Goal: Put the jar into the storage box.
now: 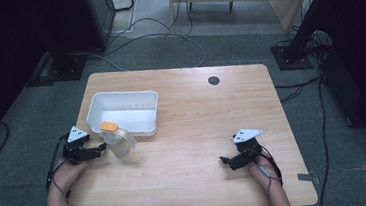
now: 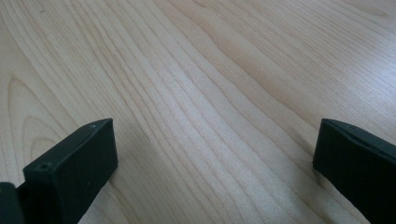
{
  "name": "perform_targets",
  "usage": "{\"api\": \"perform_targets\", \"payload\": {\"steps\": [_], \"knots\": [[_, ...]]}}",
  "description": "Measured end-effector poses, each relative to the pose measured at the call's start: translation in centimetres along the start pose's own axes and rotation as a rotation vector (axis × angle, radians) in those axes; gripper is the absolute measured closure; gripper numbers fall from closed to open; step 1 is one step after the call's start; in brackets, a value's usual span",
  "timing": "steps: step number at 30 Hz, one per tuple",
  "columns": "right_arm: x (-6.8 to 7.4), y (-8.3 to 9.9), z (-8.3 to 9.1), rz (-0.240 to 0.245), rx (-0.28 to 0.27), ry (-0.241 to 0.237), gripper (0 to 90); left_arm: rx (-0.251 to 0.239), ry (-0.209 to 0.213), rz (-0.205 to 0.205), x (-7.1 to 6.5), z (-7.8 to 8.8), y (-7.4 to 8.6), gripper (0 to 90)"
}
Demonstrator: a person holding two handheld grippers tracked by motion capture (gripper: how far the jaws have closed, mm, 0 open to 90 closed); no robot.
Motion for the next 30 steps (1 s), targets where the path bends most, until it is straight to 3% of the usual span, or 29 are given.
{"api": "perform_targets", "payload": {"steps": [15,17,20,24,27,30], "knots": [[0.0,0.0,0.0,0.000,0.000,0.000,0.0,0.005,-0.003,0.004,-0.1,0.2,0.1,20.2],[0.0,0.0,0.0,0.000,0.000,0.000,0.0,0.041,-0.003,-0.005,-0.2,0.4,0.0,20.2],[0.0,0.0,0.0,0.000,0.000,0.000,0.0,0.047,-0.003,-0.005,-0.2,0.4,-0.1,20.2],[0.0,0.0,0.0,0.000,0.000,0.000,0.0,0.067,0.027,0.031,-0.1,0.6,-0.3,20.3],[0.0,0.0,0.0,0.000,0.000,0.000,0.0,0.072,0.022,0.031,0.1,1.0,-0.5,20.3],[0.0,0.0,0.0,0.000,0.000,0.000,0.0,0.073,0.010,0.005,0.1,1.8,-0.9,20.3]]}}
Point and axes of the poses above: each handheld gripper's, and its own axes: z roughly backward along the jaws, y roughly out of its underside, x roughly to its left, the point moved 4 cm from there along -z, roughly forward along the jaws, and after that the axes turned 14 degrees about -y, right-handed, at the moved point
